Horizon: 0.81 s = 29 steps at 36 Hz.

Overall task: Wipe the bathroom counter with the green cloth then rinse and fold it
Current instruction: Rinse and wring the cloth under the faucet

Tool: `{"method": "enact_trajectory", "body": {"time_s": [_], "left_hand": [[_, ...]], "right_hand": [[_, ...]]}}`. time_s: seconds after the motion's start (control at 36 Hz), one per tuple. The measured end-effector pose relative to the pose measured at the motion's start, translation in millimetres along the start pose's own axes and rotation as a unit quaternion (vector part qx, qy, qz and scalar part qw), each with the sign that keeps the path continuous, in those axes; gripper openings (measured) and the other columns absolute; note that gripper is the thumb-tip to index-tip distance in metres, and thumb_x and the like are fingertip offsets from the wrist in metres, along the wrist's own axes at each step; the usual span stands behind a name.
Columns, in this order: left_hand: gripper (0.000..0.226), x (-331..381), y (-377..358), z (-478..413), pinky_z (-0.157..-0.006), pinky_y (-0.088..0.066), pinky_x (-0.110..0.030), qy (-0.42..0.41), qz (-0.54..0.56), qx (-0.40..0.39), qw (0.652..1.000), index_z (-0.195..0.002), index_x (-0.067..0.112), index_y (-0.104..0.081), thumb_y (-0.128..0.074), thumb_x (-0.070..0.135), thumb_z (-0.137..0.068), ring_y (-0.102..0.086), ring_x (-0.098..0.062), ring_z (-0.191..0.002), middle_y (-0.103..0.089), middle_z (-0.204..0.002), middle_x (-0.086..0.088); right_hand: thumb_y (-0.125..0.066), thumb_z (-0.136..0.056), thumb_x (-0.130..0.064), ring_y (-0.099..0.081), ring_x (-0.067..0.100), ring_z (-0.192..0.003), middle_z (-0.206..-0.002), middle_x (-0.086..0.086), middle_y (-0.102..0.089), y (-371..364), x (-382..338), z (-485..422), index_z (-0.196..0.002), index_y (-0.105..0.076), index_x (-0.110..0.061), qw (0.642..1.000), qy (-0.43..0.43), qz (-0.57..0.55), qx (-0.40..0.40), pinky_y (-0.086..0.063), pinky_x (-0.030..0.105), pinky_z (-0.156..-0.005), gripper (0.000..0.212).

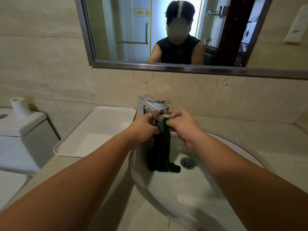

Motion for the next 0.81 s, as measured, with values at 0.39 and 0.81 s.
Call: {"method": "enact_trajectory", "body": {"time_s": [0.39,0.81], "left_hand": [[0.010,-11.0,12.8,-12.3,-0.077,-0.058,-0.035,-0.037,-0.091,0.032,0.995,-0.103,0.017,-0.075,-0.077,0.012,-0.094,-0.070,-0.021,-0.083,-0.075,-0.090,-0.005],[0.028,-16.1,-0.8,-15.6,-0.084,-0.056,-0.041,-0.023,0.102,-0.095,0.990,-0.086,0.016,-0.071,-0.060,-0.008,-0.096,-0.069,-0.029,-0.091,-0.070,-0.095,-0.016]], "right_hand": [[-0.056,-0.099,0.001,-0.069,0.026,-0.085,-0.096,0.020,-0.069,-11.9,-12.1,5.3,-0.111,-0.075,-0.001,0.979,0.009,0.139,-0.151,-0.061,0.034,-0.078,0.022],[-0.072,-0.096,-0.017,-0.057,0.018,-0.129,-0.136,-0.001,-0.065,1.8,13.1,-13.0,-0.149,-0.052,-0.029,0.941,-0.022,0.246,-0.233,-0.041,0.042,-0.115,0.058]]}}
Point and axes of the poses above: each hand's wrist, its own z-axis away from the middle knuckle, its own y-axis out of the back of the hand, x = y × z, the point moved 7 cm from there along -z, towards the middle knuckle
